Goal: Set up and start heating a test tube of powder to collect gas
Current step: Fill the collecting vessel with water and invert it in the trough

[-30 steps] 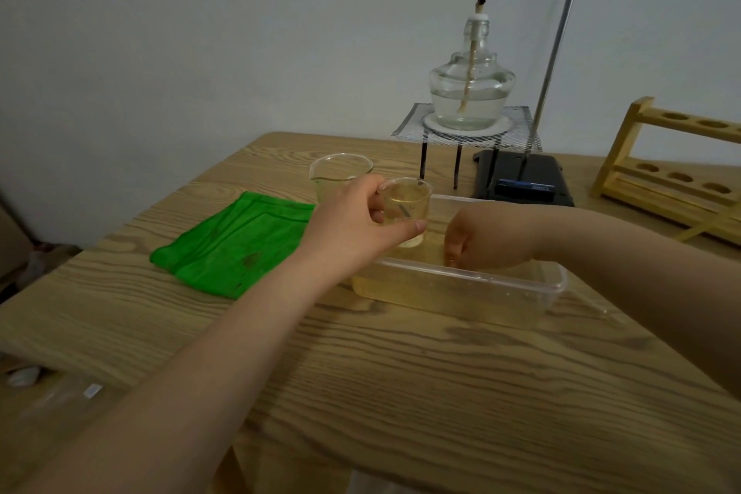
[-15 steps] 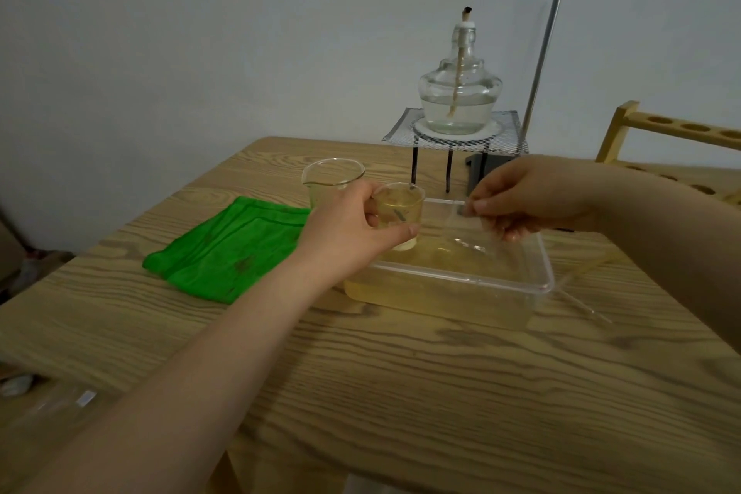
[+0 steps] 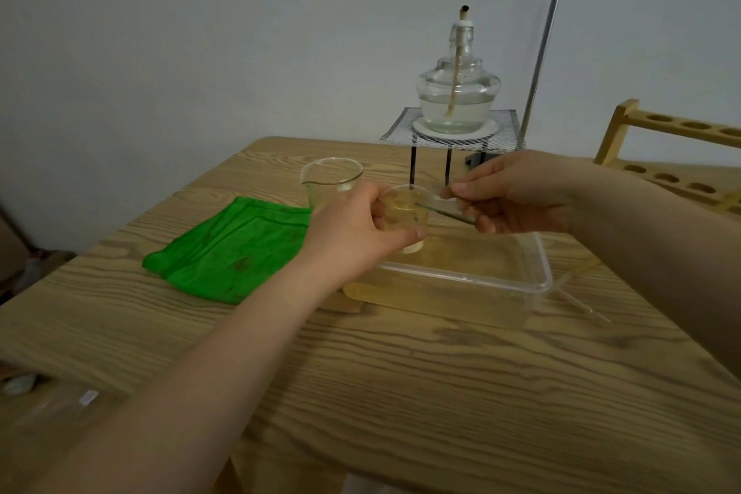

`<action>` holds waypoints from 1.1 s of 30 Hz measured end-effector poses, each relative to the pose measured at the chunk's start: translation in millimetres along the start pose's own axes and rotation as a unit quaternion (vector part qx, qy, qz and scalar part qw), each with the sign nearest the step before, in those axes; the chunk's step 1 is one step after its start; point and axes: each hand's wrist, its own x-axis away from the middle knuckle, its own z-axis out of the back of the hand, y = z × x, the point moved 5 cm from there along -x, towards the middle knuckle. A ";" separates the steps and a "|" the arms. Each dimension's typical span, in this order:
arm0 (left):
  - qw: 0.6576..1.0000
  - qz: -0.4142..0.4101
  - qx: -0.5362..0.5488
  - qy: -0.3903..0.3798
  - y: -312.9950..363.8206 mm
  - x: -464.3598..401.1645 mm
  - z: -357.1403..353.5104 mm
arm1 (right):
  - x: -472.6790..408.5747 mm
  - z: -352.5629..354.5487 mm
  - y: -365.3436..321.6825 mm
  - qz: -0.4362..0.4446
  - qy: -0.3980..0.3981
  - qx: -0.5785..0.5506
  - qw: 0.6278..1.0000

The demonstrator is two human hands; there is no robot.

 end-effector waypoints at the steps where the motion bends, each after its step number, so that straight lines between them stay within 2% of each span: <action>1: 1.000 0.000 0.000 0.000 0.4 0.2 0.2 | -1.5 -0.5 -0.6 0.002 0.004 0.002 1.000; 20: 0.999 0.017 0.044 -0.002 3.5 5.4 1.0 | -12.0 -21.3 -11.2 0.038 0.099 0.100 0.989; 28: 0.998 0.019 0.056 0.001 5.4 7.2 4.8 | -19.4 -26.8 -7.9 0.031 0.089 0.077 0.993; 33: 0.998 0.015 0.054 -0.002 6.7 7.4 5.3 | -16.8 -30.0 1.2 -0.020 0.019 0.041 0.999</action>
